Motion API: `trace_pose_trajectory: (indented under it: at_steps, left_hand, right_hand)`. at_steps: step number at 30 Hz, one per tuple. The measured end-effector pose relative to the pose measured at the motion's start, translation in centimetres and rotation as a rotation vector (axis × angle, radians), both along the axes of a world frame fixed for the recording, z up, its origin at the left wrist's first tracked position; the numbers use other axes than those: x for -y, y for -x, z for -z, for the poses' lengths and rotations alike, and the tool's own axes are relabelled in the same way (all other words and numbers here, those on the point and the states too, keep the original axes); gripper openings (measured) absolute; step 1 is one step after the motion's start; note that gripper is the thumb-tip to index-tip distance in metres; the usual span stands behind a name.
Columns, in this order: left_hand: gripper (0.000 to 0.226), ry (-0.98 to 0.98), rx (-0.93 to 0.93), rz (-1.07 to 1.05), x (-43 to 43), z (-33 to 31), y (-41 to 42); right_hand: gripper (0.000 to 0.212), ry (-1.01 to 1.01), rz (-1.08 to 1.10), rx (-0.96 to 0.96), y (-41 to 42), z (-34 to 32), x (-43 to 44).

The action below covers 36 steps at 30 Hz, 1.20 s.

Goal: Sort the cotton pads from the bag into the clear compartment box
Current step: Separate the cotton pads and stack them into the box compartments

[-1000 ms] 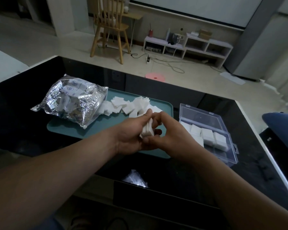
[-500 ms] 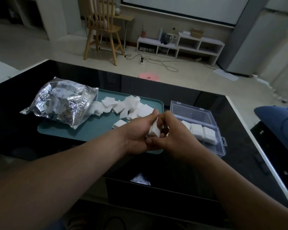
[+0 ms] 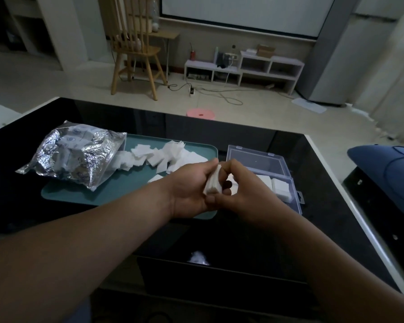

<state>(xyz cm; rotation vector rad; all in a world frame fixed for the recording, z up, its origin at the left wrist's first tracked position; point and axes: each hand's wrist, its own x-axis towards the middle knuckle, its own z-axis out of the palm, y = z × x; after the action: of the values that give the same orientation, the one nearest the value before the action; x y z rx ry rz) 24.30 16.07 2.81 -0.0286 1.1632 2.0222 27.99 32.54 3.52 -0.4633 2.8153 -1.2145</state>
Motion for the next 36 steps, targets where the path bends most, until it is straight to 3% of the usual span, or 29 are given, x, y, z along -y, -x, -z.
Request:
trace_pose_trajectory:
  at_steps: [5,8,14,19,24,28,36]
  left_hand:
    - [0.052,-0.004,0.024,-0.137,-1.5,0.3,1.1]
    - [0.048,-0.063,0.056,-0.178,-2.9,0.2,1.7]
    - [0.043,-0.022,0.087,-0.256,-4.3,1.2,2.6]
    - [0.069,0.028,0.031,-0.29,-4.8,1.3,2.5]
    - [0.029,0.021,-0.051,-0.322,-5.1,1.3,2.4]
    - [0.045,0.102,-0.157,-0.31,-5.1,1.2,2.1]
    - [0.032,0.223,-0.294,-0.303,-7.0,0.9,1.4]
  right_hand:
    - [0.02,0.106,0.191,-0.061,0.2,0.9,-0.2]
    - [0.019,0.05,0.334,-0.075,1.2,1.5,-0.7]
    - [0.019,-0.007,0.348,-0.062,1.2,1.5,-0.7]
    - [0.013,-0.017,0.41,-0.036,1.6,1.9,-0.8]
    - [0.017,0.043,0.45,0.012,1.8,1.4,-1.7]
    - [0.019,0.229,0.465,0.112,1.6,1.1,-2.9]
    - [0.016,0.272,0.511,0.114,1.0,0.8,-4.7]
